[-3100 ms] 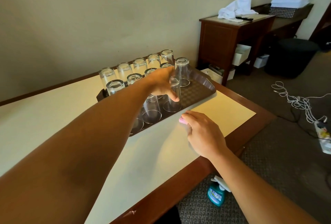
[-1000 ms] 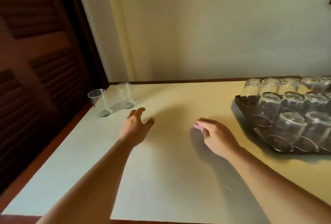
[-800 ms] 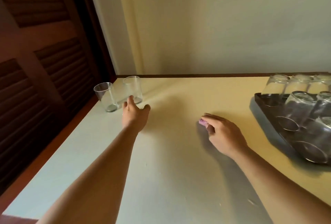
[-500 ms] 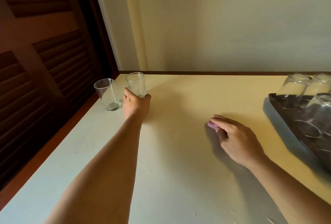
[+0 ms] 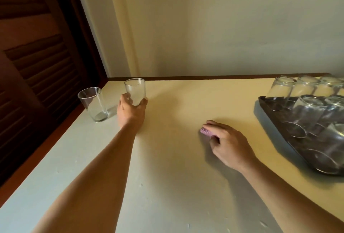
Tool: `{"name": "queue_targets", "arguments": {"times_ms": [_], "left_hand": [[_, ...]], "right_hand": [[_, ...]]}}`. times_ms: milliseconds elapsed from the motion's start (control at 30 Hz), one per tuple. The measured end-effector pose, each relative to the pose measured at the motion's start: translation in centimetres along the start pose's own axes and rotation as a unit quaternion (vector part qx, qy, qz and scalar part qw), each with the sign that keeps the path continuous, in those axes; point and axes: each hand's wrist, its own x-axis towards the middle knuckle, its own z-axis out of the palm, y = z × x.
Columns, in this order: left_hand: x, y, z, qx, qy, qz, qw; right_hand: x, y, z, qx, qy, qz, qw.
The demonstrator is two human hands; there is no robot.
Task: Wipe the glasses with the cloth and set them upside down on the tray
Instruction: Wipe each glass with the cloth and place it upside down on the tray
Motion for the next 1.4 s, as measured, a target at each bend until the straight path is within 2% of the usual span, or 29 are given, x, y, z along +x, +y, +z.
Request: {"name": "queue_targets", "arguments": {"times_ms": [67, 133, 200, 333, 433, 567, 667, 767, 833, 1000, 1167, 1300, 1400], "left_hand": [[-2.3, 1.5, -0.3, -0.086, -0.021, 0.013, 0.996], [-5.2, 3.4, -1.0, -0.205, -0.066, 0.008, 0.977], [-8.0, 4.8, -1.8, -0.321, -0.113, -0.002, 0.94], [-13.5, 7.4, -2.9, -0.461, -0.194, -0.094, 0.861], [-17.8, 8.0, -3.3, -0.505, -0.292, -0.132, 0.801], [-23.1, 8.1, -3.7, -0.489, -0.372, -0.129, 0.778], [-26.1, 8.1, -4.2, -0.485, -0.405, -0.11, 0.767], [-27.9, 8.3, -4.3, -0.473, -0.397, -0.056, 0.784], [-28.6, 8.9, -4.3, -0.498, -0.373, -0.056, 0.781], [-29.1, 10.4, -4.4, -0.568, -0.359, -0.15, 0.725], [-29.5, 11.3, -3.9, -0.607, -0.357, -0.194, 0.682], [-30.2, 12.3, -3.6, -0.653, -0.34, -0.253, 0.627], [-30.6, 12.7, -3.4, -0.63, -0.34, -0.254, 0.651]], "right_hand": [[0.0, 0.2, -0.1, 0.001, -0.013, 0.002, 1.0], [-0.1, 0.1, -0.3, 0.004, -0.021, 0.002, 1.0], [-0.4, -0.3, -0.8, 0.013, -0.031, 0.0, 0.999], [-2.3, -0.7, -2.2, 0.056, -0.034, 0.023, 0.998], [-5.6, -0.6, -3.9, 0.041, -0.017, 0.016, 0.999], [-10.0, 0.4, -7.2, -0.041, 0.037, 0.023, 0.998], [-13.0, 1.5, -8.9, -0.115, 0.0, 0.062, 0.991], [-14.9, 1.8, -10.1, -0.103, -0.033, 0.086, 0.99], [-15.7, 2.1, -10.8, -0.077, -0.051, 0.082, 0.992], [-17.4, 2.7, -10.4, -0.037, 0.01, 0.093, 0.995], [-17.7, 3.0, -9.9, -0.046, 0.036, 0.108, 0.992], [-17.9, 3.4, -9.3, -0.035, 0.056, 0.069, 0.995], [-17.7, 4.2, -8.7, -0.039, 0.073, 0.023, 0.996]]}}
